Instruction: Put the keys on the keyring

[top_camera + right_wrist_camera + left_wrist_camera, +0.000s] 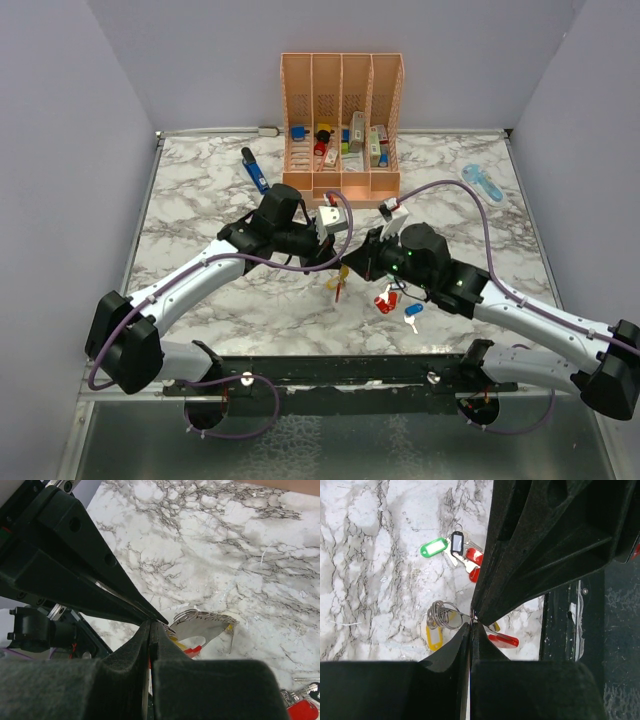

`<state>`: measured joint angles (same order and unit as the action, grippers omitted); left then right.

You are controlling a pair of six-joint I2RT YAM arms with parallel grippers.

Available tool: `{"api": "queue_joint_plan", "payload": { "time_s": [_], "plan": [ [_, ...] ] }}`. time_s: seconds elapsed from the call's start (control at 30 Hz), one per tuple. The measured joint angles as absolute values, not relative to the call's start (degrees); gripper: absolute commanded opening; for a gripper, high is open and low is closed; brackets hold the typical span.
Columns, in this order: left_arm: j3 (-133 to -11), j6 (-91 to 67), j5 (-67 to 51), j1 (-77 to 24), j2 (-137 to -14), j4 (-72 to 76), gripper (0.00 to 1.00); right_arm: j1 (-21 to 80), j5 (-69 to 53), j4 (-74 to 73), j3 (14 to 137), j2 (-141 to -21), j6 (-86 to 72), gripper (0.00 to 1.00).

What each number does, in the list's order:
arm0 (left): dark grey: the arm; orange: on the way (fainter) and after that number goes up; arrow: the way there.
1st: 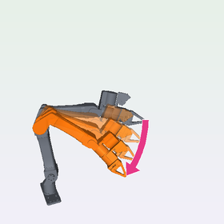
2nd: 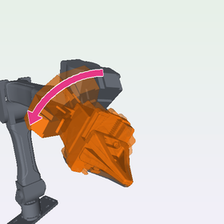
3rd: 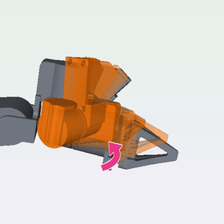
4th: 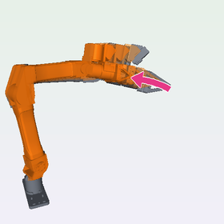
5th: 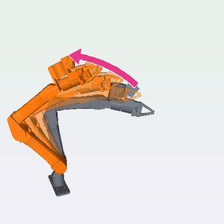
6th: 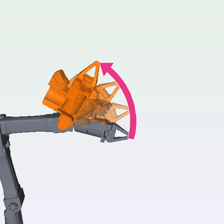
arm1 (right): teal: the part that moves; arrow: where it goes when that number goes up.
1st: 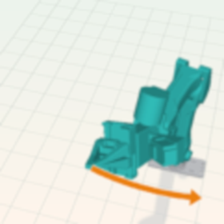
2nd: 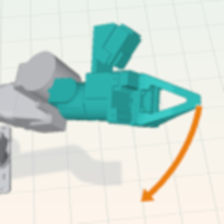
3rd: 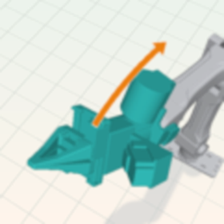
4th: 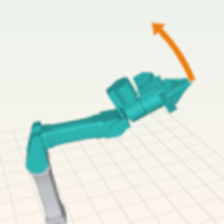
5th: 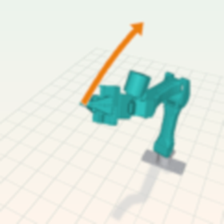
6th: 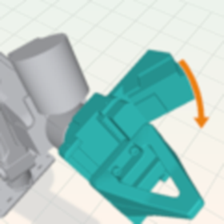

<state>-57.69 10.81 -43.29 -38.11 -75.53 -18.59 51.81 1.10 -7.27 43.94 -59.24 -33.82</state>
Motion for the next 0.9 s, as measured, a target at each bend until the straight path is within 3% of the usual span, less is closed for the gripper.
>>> {"api": "queue_joint_plan", "payload": {
  "time_s": [0.9],
  "plan": [
    [-58.65, 7.42, -43.31, -38.11, -75.94, -18.63, 0.00, 52.14, 2.02, -6.00, 43.97, -59.35, -31.18, 0.01]
  ]
}}
